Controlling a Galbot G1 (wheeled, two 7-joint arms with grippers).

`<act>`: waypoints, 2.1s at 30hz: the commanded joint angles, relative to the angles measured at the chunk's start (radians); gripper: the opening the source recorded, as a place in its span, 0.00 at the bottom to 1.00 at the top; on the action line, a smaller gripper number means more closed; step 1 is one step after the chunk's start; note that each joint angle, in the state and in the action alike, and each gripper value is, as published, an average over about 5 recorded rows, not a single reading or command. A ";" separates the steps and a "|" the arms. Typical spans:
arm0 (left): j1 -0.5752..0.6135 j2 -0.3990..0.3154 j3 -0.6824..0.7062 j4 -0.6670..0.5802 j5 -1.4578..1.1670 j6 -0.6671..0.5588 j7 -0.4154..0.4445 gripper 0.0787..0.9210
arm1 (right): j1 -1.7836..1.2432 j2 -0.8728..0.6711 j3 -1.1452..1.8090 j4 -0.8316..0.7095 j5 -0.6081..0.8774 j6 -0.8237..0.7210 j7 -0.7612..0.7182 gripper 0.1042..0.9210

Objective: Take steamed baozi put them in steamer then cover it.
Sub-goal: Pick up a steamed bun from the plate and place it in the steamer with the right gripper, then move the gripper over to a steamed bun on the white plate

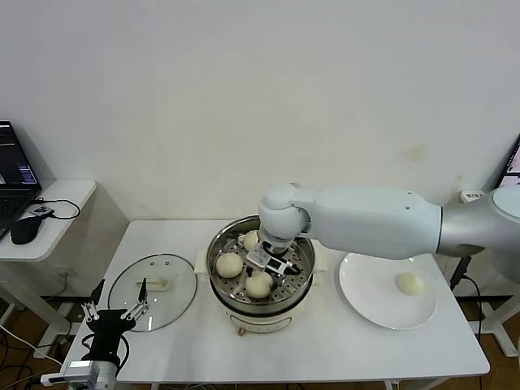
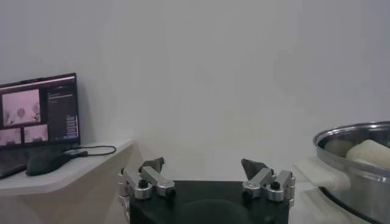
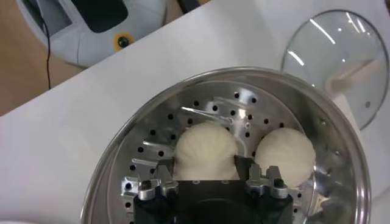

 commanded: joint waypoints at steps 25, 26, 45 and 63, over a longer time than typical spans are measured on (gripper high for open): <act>-0.028 0.051 0.024 0.006 0.002 0.011 0.004 0.88 | -0.227 -0.840 0.422 0.108 -0.080 -0.263 -0.063 0.88; -0.028 0.053 0.027 0.008 0.004 0.011 0.004 0.88 | -0.301 -0.862 0.483 0.099 -0.099 -0.249 -0.062 0.88; -0.001 0.063 0.012 -0.004 0.023 0.016 0.004 0.88 | -0.986 -0.724 1.056 -0.210 -0.366 -0.127 0.016 0.88; 0.000 0.058 -0.002 0.008 0.022 0.016 0.004 0.88 | -0.880 -0.488 0.991 -0.444 -0.446 -0.091 0.083 0.88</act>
